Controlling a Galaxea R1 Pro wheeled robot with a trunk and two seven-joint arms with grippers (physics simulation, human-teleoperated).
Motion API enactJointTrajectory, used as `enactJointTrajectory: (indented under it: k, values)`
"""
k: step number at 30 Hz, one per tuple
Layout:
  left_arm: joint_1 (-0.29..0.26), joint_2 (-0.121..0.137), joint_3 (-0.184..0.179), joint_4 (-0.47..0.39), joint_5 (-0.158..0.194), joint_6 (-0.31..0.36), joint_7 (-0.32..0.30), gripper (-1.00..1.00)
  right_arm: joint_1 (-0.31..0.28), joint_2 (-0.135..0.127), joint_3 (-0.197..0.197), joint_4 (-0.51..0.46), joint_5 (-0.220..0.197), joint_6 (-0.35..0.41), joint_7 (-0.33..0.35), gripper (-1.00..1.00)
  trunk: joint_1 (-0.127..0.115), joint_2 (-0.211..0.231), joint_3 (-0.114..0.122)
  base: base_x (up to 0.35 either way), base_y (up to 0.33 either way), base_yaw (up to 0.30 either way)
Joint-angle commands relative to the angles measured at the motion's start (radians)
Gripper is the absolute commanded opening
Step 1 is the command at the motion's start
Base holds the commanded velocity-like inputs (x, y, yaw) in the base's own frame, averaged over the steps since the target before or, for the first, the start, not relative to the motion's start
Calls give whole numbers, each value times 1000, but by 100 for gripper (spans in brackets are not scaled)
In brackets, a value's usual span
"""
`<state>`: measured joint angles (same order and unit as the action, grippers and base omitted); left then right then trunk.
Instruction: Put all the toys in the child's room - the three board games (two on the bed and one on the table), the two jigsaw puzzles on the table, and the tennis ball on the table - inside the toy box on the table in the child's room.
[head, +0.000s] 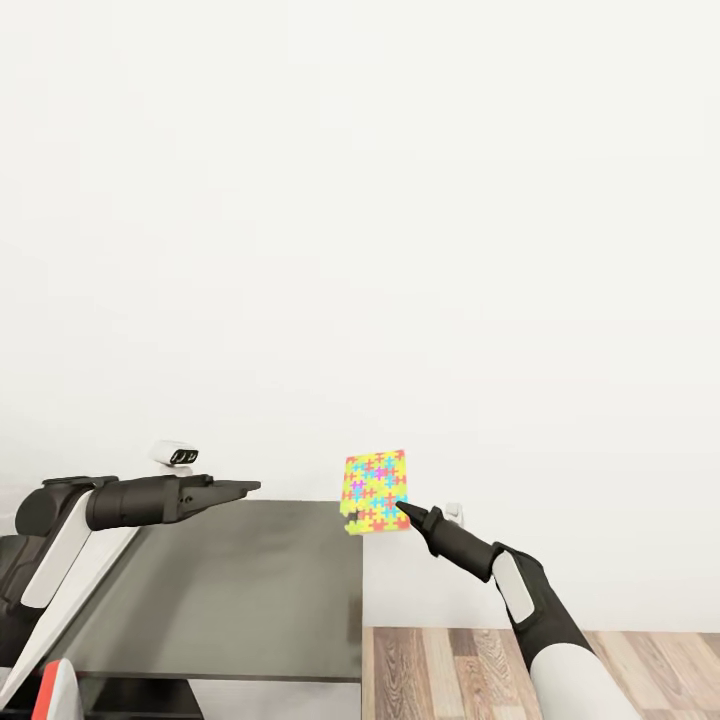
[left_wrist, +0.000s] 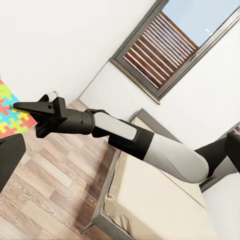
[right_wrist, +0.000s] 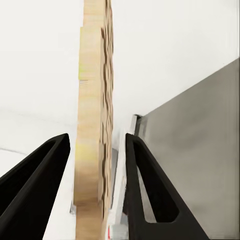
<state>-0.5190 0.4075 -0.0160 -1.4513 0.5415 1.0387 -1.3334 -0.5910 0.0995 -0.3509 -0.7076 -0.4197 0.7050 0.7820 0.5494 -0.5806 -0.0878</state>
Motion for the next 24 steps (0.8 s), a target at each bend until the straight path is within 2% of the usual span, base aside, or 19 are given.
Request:
enactJointTrajectory:
  k: [1, 5, 7, 14, 24]
  values:
    - [-1, 1, -2, 0, 3, 9, -1, 100, -1, 2, 1, -2, 0, 7, -11, -100, -4, 6, 1, 0, 0, 0]
    - [-1, 1, -2, 0, 3, 9, 1, 100, -2, 2, 18, -5, -6, 16, -111, -100, -19, 34, 14, 0, 0, 0]
    - [-1, 1, -2, 0, 4, 9, 2, 100, -2, 2, 20, -5, -9, 17, -123, -100, -27, 48, 20, 0, 0, 0]
    - [-1, 2, -1, 0, 4, 9, 2, 100, -1, 2, 22, -6, -13, 8, -94, -100, -53, 97, 42, 0, 0, 0]
    - [-1, 2, -1, 0, 3, 9, 2, 100, -1, 3, 24, -6, -13, 4, -90, -100, -92, 167, 73, 0, 0, 11]
